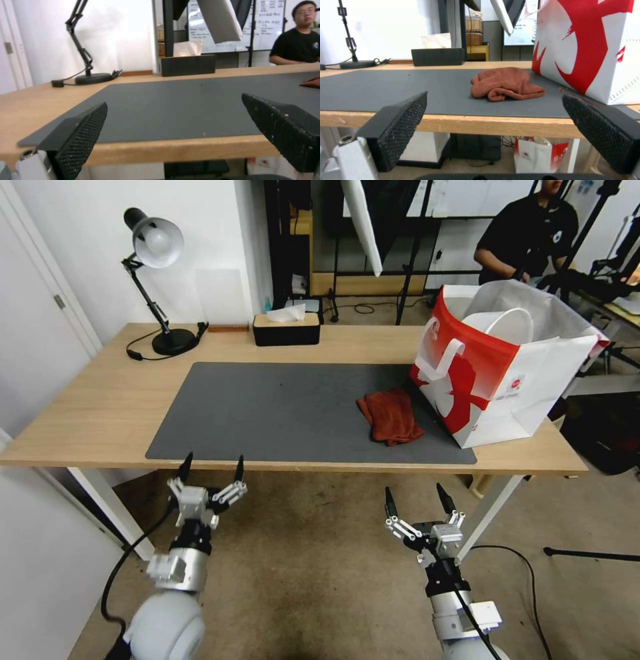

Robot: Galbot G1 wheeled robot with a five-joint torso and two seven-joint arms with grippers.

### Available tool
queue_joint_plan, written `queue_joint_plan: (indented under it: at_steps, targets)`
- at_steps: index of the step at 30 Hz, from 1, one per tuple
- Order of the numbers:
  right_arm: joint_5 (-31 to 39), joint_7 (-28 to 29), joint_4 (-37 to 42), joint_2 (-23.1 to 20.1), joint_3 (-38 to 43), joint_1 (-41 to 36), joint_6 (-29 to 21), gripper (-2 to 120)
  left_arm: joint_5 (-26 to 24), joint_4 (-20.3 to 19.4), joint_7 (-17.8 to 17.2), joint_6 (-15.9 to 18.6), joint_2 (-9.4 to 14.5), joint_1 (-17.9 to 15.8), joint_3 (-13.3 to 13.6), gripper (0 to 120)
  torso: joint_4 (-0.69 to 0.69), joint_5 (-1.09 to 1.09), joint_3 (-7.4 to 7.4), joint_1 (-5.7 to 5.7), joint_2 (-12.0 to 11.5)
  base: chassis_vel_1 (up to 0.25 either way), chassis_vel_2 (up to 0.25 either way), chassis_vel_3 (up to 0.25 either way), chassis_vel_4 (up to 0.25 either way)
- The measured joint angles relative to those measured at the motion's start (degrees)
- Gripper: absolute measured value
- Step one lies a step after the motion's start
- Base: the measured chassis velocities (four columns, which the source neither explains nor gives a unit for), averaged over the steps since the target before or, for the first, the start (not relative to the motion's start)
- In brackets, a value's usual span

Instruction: Sweep shrimp from table into container with towel, then put container into takeout bag.

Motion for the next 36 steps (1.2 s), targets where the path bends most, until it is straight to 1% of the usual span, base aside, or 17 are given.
queue_joint_plan:
  at_steps: [1, 2, 3, 4, 5, 6, 7, 8, 11, 36]
  targets:
    - [0.65, 0.08, 0.4, -0.14, 0.1, 0.29, -0.8, 100, 0.54, 0.4, 0.25, -1.08, -1.5, 1.85, -0.72, 100, 0.01, 0.0, 0.0, 0.0, 0.0, 0.0, 0.0, 0.0, 0.0]
    - [0.92, 0.12, 0.59, -0.27, 0.15, 0.41, -1.14, 100, 0.57, 0.71, 0.51, -1.56, -2.24, 2.69, -1.01, 100, 0.01, 0.02, 0.0, 0.0, 0.0, 0.0, 0.0, 0.0, 0.0]
    - [0.92, 0.12, 0.59, -0.27, 0.15, 0.41, -1.14, 100, 0.57, 0.71, 0.51, -1.56, -2.24, 2.69, -1.01, 100, 0.01, 0.02, 0.0, 0.0, 0.0, 0.0, 0.0, 0.0, 0.0]
    - [1.38, 0.13, 0.94, -0.5, 0.21, 0.56, -1.9, 100, 1.02, 1.35, 0.97, -2.6, -3.63, 3.57, -1.59, 100, 0.01, -0.01, 0.0, 0.0, 0.0, 0.0, 0.0, 0.0, 0.0]
    - [1.82, 0.03, 1.29, -0.69, 0.27, 0.7, -2.58, 100, 1.6, 1.74, 1.3, -3.5, -5.14, 4.14, -2.21, 100, 0.0, 0.01, 0.0, 0.0, 0.0, 0.0, 0.0, 0.0, 0.0]
    - [1.82, 0.03, 1.29, -0.69, 0.27, 0.7, -2.58, 100, 1.6, 1.74, 1.3, -3.5, -5.14, 4.14, -2.21, 100, 0.0, 0.01, 0.0, 0.0, 0.0, 0.0, 0.0, 0.0, 0.0]
    - [2.0, -0.16, 1.47, -0.8, 0.26, 0.79, -2.93, 100, 2.02, 2.04, 1.46, -4.19, -6.37, 4.64, -2.56, 100, 0.0, -0.01, 0.0, 0.01, 0.0, 0.0, 0.0, 0.0, 0.0]
    - [2.04, -0.35, 1.57, -0.81, 0.19, 0.81, -3.14, 100, 2.59, 2.29, 1.47, -4.85, -6.91, 4.92, -2.71, 100, 0.0, 0.01, 0.0, 0.0, 0.0, 0.0, 0.0, 0.0, 0.0]
    - [2.06, -0.46, 1.62, -0.83, 0.14, 0.8, -3.28, 100, 3.01, 2.51, 1.53, -5.36, -7.24, 5.08, -2.76, 100, 0.0, 0.0, 0.0, 0.01, 0.0, 0.0, 0.0, 0.0, 0.0]
    - [2.06, -0.53, 1.62, -0.83, 0.12, 0.76, -3.23, 100, 2.8, 2.56, 1.61, -5.16, -7.04, 4.68, -2.49, 100, 0.0, 0.0, 0.0, 0.01, 0.0, 0.0, 0.0, 0.0, 0.0]
